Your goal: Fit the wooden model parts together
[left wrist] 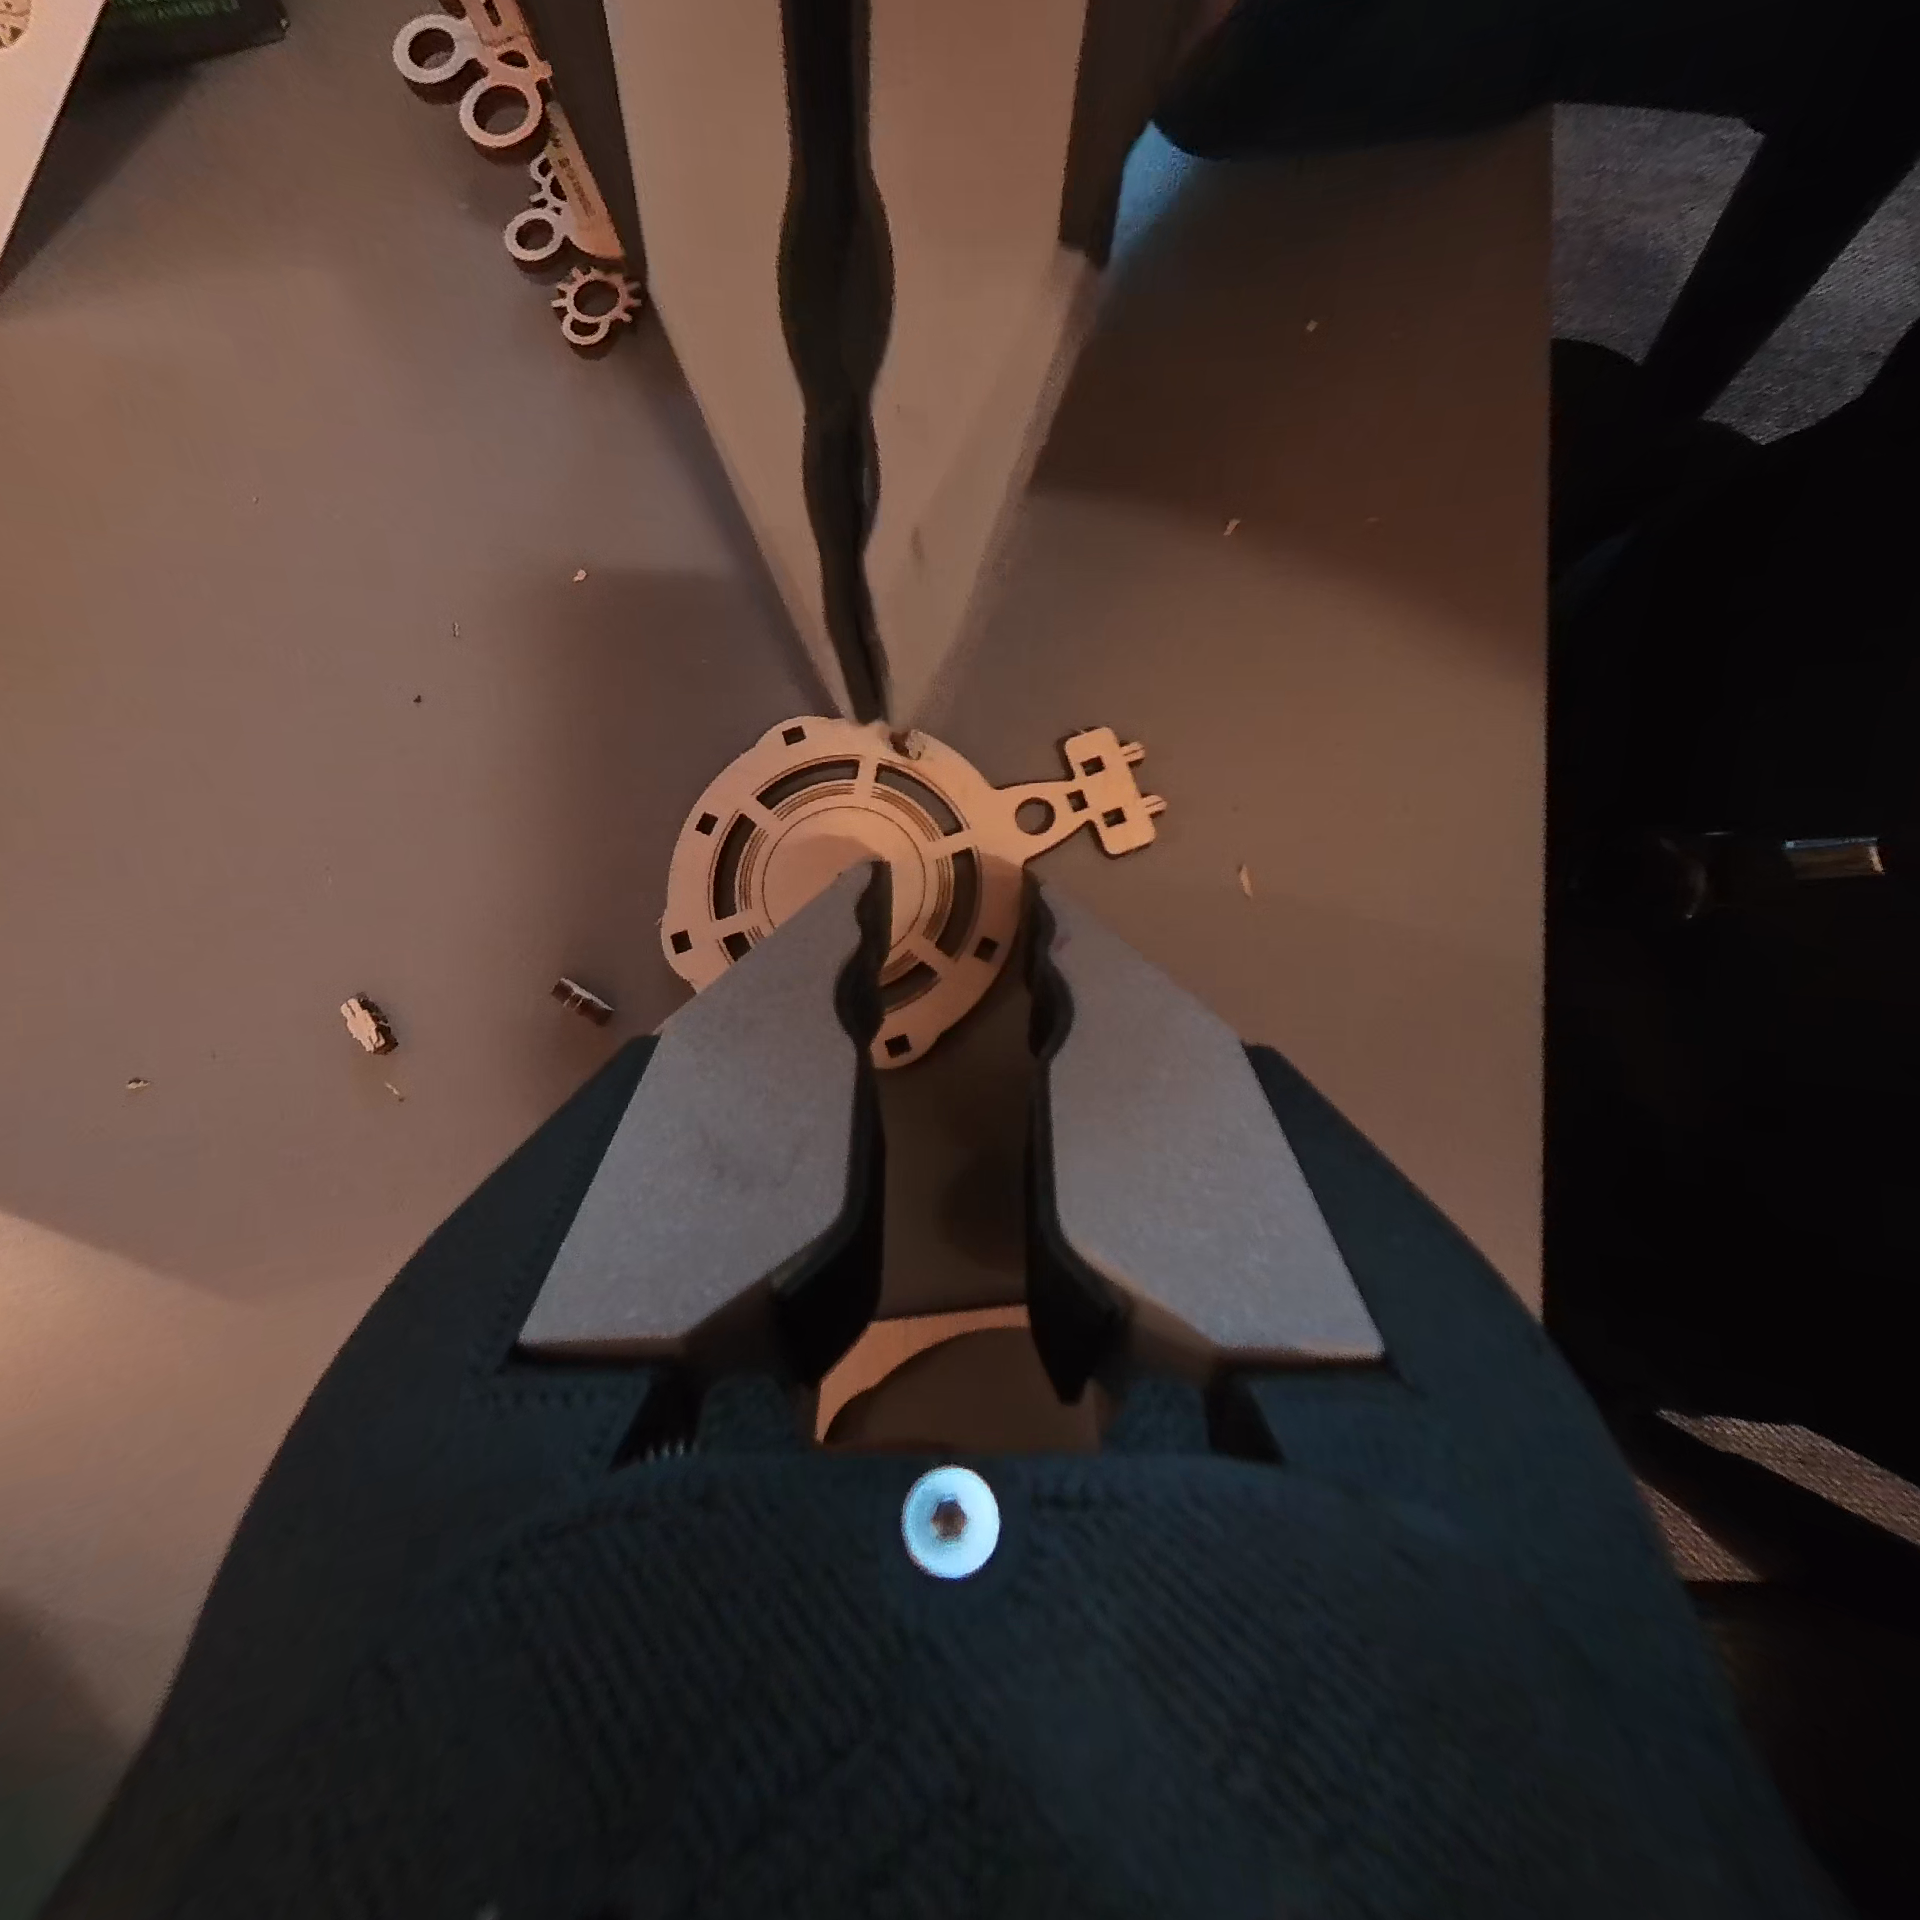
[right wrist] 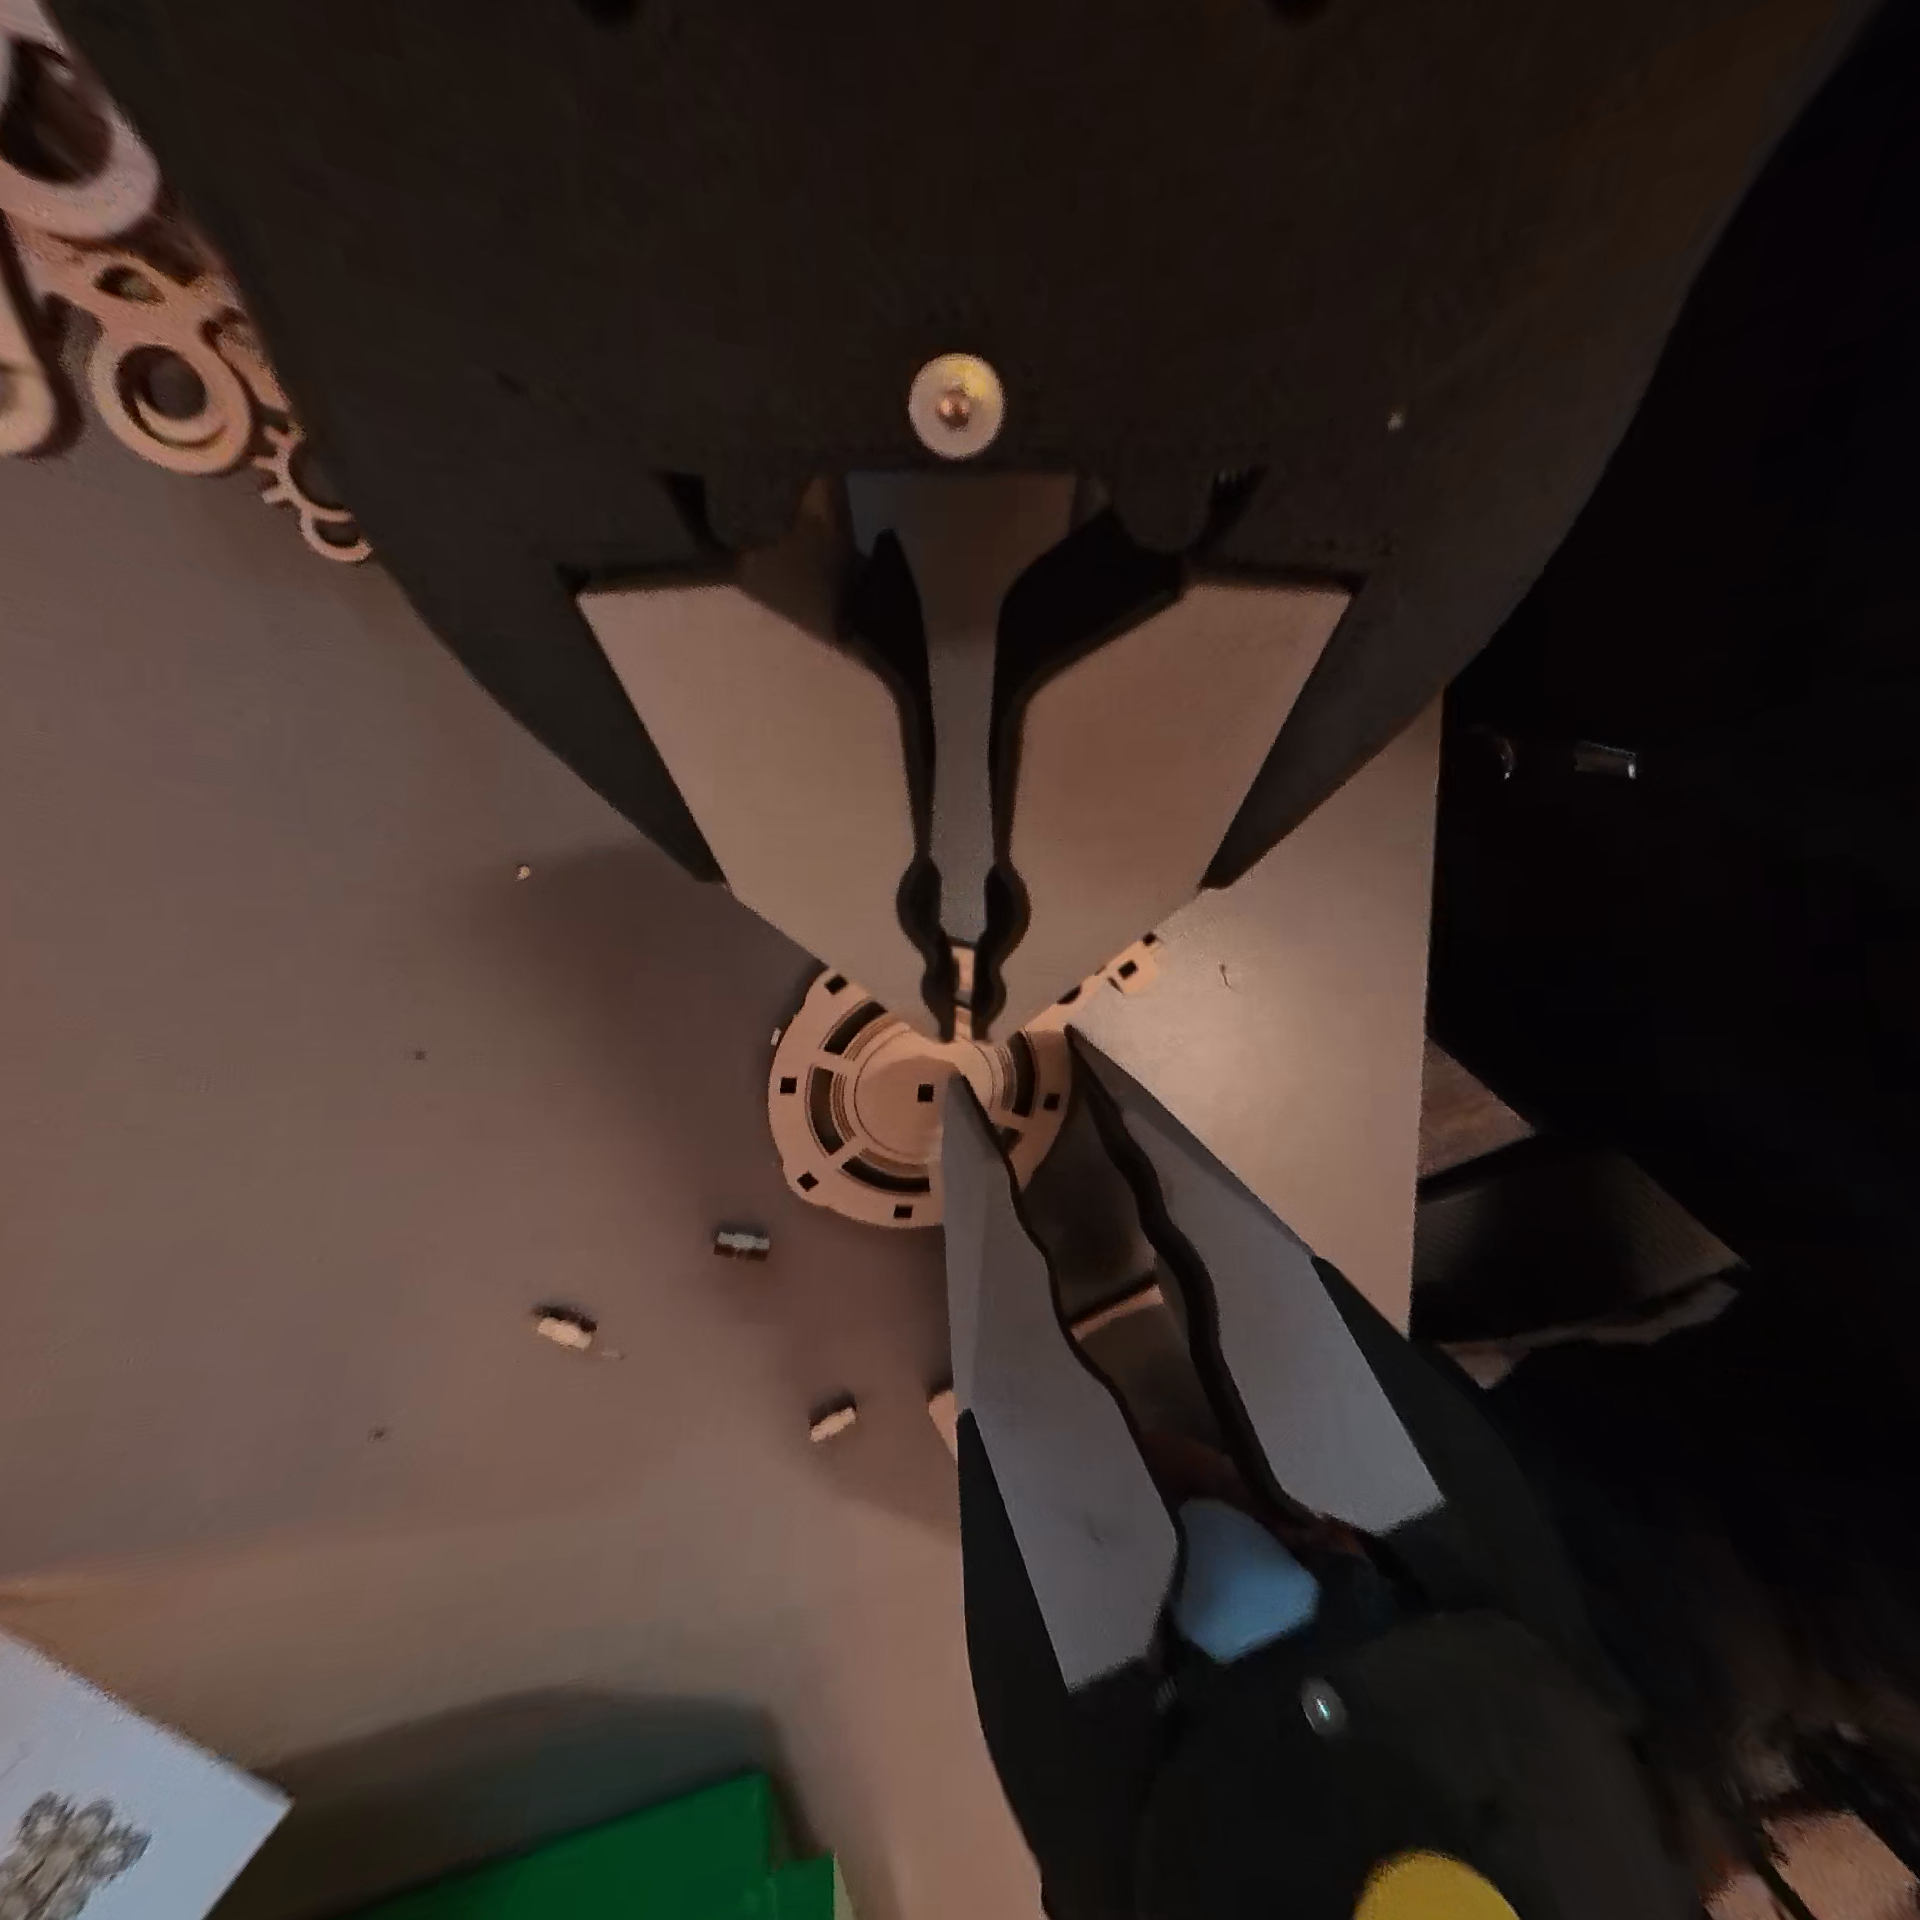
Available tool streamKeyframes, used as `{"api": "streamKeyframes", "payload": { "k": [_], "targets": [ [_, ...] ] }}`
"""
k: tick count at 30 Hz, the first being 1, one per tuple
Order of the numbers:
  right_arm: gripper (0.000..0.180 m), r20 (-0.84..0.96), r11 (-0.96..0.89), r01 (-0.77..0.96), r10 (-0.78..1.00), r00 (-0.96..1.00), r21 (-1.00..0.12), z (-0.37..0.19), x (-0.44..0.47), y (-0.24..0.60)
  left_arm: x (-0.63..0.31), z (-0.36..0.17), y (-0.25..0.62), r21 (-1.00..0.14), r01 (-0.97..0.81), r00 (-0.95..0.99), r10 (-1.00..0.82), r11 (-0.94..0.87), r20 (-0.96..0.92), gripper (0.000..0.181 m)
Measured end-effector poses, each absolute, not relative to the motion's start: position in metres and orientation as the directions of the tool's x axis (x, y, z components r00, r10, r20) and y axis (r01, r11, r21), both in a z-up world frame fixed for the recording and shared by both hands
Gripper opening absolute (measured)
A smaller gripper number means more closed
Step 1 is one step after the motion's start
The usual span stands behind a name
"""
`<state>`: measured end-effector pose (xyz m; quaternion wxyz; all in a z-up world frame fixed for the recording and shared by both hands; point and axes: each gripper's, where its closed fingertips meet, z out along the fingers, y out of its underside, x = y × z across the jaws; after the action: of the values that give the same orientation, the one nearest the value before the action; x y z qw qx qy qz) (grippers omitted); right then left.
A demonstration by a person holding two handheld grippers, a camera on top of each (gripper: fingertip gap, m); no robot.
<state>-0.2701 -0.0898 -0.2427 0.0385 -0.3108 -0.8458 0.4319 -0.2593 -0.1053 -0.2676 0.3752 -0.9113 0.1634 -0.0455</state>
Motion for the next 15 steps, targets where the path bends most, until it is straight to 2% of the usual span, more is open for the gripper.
{"api": "streamKeyframes", "payload": {
  "k": [3,7,12,15],
  "targets": [
    [0.0,-0.158,0.456,0.47,0.57,-0.806,-0.755,-0.241,-0.273,-0.088,-0.259,-0.268,-0.105,-0.698,-0.265,0.942,-0.332,-0.665,-0.041,0.023],
    [0.0,-0.095,0.551,0.464,0.569,-0.817,-0.693,-0.258,-0.269,-0.089,-0.259,-0.268,-0.105,-0.698,-0.265,0.943,-0.331,-0.666,-0.042,0.023],
    [0.0,-0.091,0.516,0.443,0.571,-0.816,-0.733,-0.243,-0.271,-0.088,-0.259,-0.267,-0.105,-0.699,-0.264,0.943,-0.331,-0.664,-0.042,0.022],
    [0.0,-0.084,0.559,0.456,0.566,-0.82,-0.692,-0.256,-0.267,-0.087,-0.259,-0.267,-0.105,-0.698,-0.266,0.942,-0.333,-0.665,-0.042,0.022]
  ]
}}
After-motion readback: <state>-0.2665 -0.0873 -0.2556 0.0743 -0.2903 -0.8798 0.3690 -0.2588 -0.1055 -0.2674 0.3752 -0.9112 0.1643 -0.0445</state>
